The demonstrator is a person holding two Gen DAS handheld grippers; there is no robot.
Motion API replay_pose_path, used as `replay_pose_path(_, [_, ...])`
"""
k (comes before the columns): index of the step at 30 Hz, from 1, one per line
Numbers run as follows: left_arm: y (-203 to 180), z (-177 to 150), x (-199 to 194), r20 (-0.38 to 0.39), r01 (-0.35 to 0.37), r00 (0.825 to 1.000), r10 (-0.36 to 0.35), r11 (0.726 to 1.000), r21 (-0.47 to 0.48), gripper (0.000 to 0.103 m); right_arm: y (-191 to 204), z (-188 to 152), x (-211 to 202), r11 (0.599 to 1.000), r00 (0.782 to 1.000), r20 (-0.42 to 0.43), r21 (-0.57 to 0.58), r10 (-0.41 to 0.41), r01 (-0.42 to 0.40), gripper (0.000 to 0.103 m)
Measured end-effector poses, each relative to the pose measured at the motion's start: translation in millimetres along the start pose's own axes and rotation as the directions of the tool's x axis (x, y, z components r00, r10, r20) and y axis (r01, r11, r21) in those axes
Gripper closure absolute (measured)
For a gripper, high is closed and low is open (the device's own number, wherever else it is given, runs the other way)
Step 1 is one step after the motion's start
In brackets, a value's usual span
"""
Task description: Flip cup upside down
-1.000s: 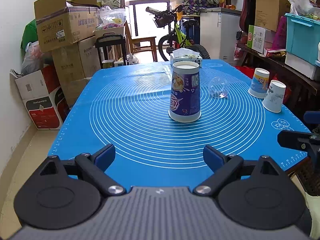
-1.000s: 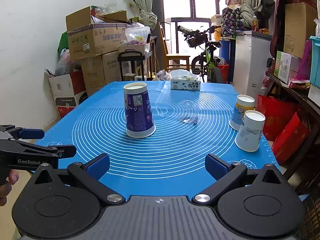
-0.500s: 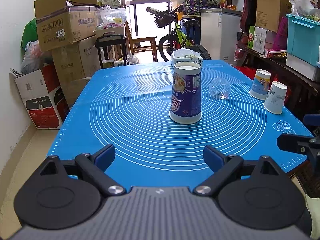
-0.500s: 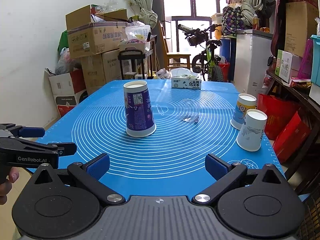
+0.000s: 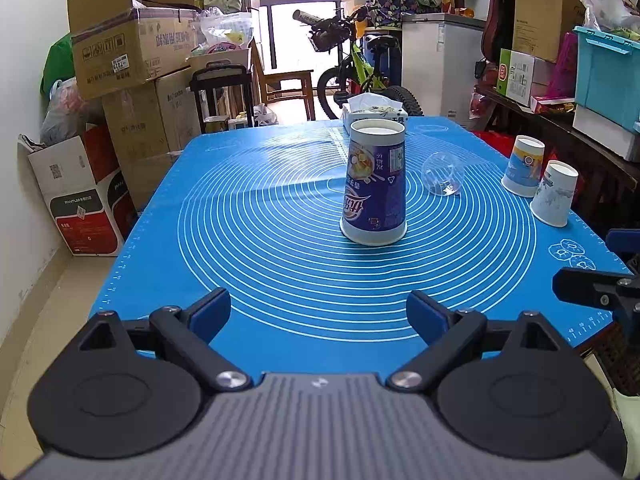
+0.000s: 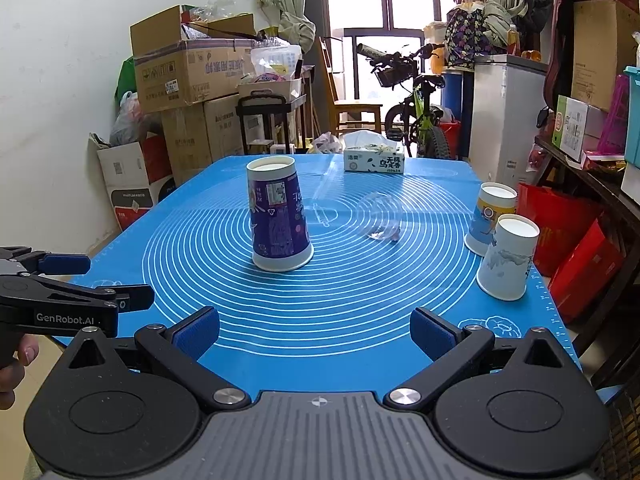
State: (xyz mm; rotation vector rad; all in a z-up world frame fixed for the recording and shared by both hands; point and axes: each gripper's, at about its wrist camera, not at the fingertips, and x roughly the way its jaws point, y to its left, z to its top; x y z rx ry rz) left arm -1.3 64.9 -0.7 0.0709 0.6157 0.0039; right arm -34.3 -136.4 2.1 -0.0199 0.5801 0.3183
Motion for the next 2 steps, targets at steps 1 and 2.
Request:
replay_pose_path(1, [0.1, -0.2, 0.1, 0.002, -0.002, 1.0, 0.002, 1.0, 0.003, 0.008, 0.3, 0.4, 0.9, 1.0, 1.0, -0.002, 0.001, 0.001, -0.001, 0.0])
replay_pose_path(2, [0.2, -0.5, 1.1, 0.004, -0.006, 1.0, 0.006, 1.0, 0.004, 0.008, 0.2, 1.0, 2.1, 1.0, 1.0, -0.003, 0.001, 0.002, -0.002, 0.0])
